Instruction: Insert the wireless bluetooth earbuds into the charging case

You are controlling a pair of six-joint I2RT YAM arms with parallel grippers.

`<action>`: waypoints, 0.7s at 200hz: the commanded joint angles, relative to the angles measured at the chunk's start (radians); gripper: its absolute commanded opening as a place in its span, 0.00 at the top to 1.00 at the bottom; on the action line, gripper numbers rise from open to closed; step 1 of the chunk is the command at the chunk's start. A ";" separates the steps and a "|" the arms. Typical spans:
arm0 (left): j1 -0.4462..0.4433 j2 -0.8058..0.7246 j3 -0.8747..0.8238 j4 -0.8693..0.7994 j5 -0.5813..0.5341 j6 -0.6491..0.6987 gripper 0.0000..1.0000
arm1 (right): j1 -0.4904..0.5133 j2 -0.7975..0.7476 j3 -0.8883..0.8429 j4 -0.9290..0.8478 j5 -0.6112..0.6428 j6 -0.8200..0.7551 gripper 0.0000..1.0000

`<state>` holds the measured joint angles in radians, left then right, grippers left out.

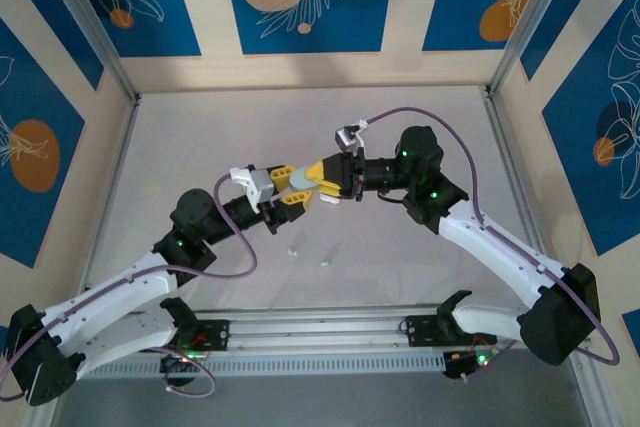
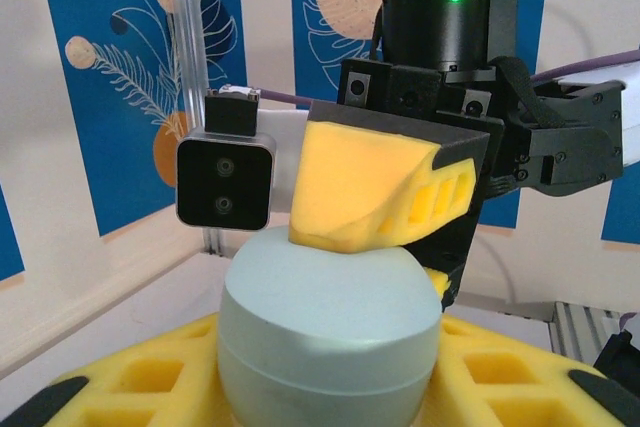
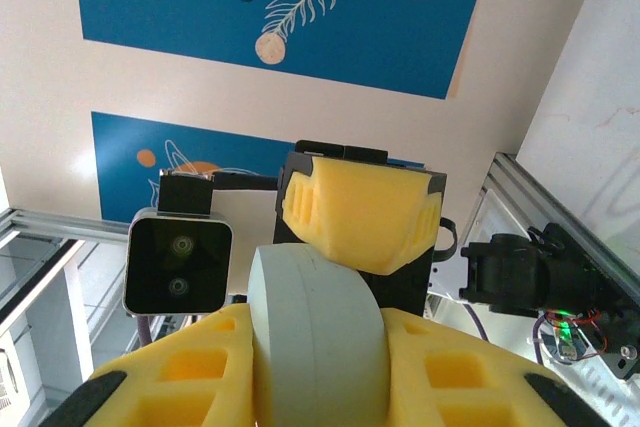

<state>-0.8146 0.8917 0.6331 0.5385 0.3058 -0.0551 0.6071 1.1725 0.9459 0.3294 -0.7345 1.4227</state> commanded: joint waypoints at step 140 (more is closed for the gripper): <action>-0.007 0.019 0.050 0.006 0.113 -0.075 0.72 | -0.009 -0.191 0.215 -0.791 0.285 -1.011 0.33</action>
<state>-0.8146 0.9062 0.6468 0.5117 0.3748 -0.0914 0.5900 0.9516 1.1007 -0.3202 -0.4755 0.6025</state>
